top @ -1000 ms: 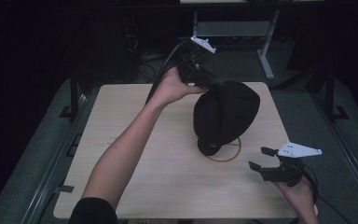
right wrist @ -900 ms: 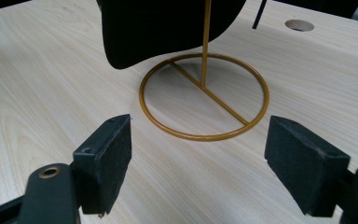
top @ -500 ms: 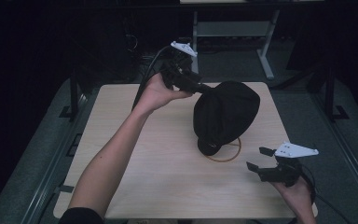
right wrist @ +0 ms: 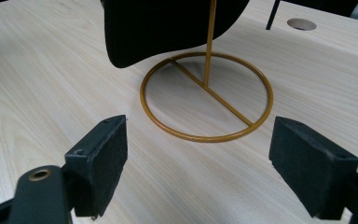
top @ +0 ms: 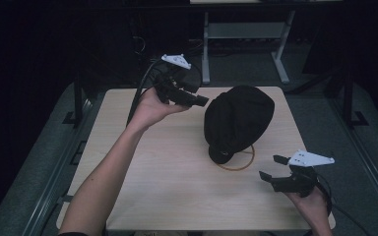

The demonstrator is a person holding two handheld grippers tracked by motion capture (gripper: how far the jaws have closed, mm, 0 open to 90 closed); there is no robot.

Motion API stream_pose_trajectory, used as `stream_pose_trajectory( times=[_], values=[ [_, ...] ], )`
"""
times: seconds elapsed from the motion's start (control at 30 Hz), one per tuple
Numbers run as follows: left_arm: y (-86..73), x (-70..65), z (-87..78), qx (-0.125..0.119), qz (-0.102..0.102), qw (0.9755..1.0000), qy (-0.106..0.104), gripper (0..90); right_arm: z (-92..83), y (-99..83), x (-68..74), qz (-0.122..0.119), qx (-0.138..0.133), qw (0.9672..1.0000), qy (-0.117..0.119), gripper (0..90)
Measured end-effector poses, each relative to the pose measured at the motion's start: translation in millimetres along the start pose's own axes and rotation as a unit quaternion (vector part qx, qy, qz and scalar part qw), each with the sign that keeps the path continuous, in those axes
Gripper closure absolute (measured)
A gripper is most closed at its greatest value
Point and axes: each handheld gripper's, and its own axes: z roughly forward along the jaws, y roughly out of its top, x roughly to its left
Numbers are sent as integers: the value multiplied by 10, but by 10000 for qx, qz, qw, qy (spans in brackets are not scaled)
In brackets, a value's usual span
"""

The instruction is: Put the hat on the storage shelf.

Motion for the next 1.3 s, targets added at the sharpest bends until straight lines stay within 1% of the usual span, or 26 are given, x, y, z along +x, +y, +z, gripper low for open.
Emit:
stream_pose_trajectory(
  times=[0.03,0.13,0.23,0.27,0.3,0.33,0.43,0.53,0.57,0.73,0.83,0.87,0.9,0.97,1.0,1.03,1.17,1.3],
  values=[
    [-62,15,-13,12,-59,10000,1,351,4,-2,3,1,9,10000,0,188],
    [-157,29,-37,-17,-118,9999,43,347,11,-4,13,5,29,10000,-3,186],
    [-248,37,-61,-41,-220,9997,60,335,12,-7,17,0,18,10000,-17,186],
    [-248,37,-61,-41,-220,9997,60,335,12,-8,17,-1,8,10000,-25,186],
    [-303,41,-77,-23,-266,9996,77,332,12,-10,18,1,-7,10000,-30,185],
    [-326,47,-86,1,-265,9996,99,329,13,-11,18,6,-13,10000,-35,185],
    [-392,50,-122,-65,-331,9993,132,326,17,-17,19,16,-13,10000,-44,185],
    [-431,55,-147,-71,-324,9993,167,324,21,-20,22,21,-15,10000,-48,185],
    [-464,56,-168,-74,-365,9991,190,321,25,-21,27,19,0,10000,-55,185],
    [-567,51,-211,-145,-412,9988,222,315,29,-26,36,20,5,10000,-93,185],
    [-637,40,-217,-144,-430,9987,252,311,33,-30,37,14,6,9999,-121,185],
    [-637,40,-217,-144,-430,9987,252,311,33,-31,37,11,1,9999,-128,185],
    [-685,41,-222,-147,-439,9986,265,310,32,-30,38,9,4,9999,-137,185],
    [-732,39,-227,-138,-438,9985,299,307,31,-30,40,14,-1,9999,-150,185],
    [-732,39,-227,-138,-438,9985,299,305,31,-30,41,17,-5,9999,-153,185],
    [-779,28,-227,-140,-464,9983,309,305,30,-30,43,14,-8,9999,-162,185],
    [-876,5,-223,-178,-531,9979,329,304,28,-27,49,-11,-34,9998,-186,185],
    [-974,-12,-219,-163,-562,9976,362,302,36,-25,56,-41,-27,9998,-189,185]
  ],
)
